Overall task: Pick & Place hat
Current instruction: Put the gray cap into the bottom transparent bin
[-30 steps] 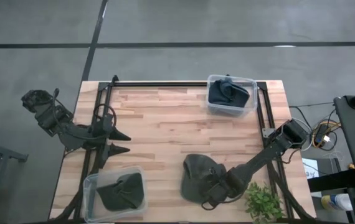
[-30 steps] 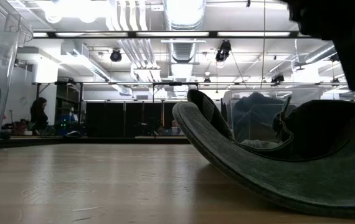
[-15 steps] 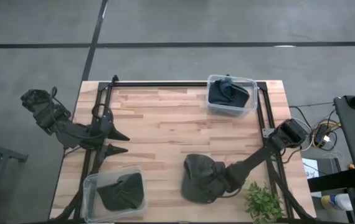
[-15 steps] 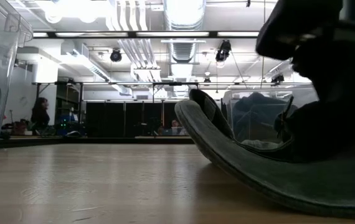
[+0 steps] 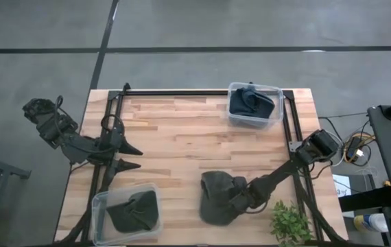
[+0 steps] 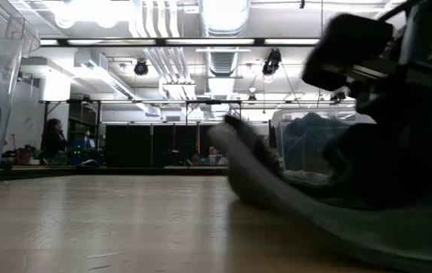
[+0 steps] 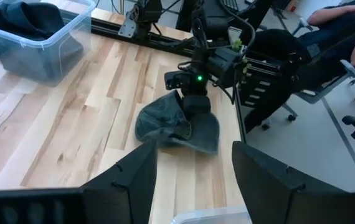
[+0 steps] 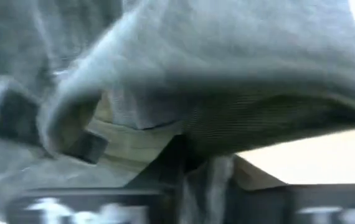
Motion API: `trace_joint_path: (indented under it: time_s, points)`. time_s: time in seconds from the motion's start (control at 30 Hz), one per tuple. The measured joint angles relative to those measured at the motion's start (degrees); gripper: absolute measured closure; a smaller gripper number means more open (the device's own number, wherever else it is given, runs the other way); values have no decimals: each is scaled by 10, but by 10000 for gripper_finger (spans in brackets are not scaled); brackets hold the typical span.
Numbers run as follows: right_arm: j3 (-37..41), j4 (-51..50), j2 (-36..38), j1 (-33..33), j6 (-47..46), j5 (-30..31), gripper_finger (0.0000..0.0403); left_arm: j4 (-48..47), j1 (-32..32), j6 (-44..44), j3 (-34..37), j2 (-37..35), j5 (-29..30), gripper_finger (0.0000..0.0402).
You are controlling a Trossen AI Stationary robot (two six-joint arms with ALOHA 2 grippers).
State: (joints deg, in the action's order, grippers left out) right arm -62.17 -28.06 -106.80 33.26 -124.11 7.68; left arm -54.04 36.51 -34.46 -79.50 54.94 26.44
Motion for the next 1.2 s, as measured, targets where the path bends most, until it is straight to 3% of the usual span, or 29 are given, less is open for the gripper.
trace_joint_path:
  time_s: [0.07, 0.13, 0.4, 0.7, 0.97, 1.07, 1.2]
  points:
    - [-4, 9, 0, -1, 12, 6, 379, 0, 0, 0, 0, 0, 0, 202]
    - [-10, 5, 5, -1, 17, 24, 385, 0, 0, 0, 0, 0, 0, 202]
    - [-43, -11, 35, -1, 72, 122, 390, 0, 0, -1, 0, 0, -4, 202]
    - [-109, -114, 86, -1, 131, 202, 391, 0, 0, -24, 0, 0, -52, 202]
    - [-193, -132, 114, 0, 233, 357, 391, 0, 0, -67, 0, 3, -63, 202]
    - [-231, -132, 114, -1, 277, 387, 391, 0, 0, -90, 0, 9, -68, 202]
    - [-283, -129, 101, -1, 328, 392, 391, -19, 0, -122, 1, 14, -140, 202]
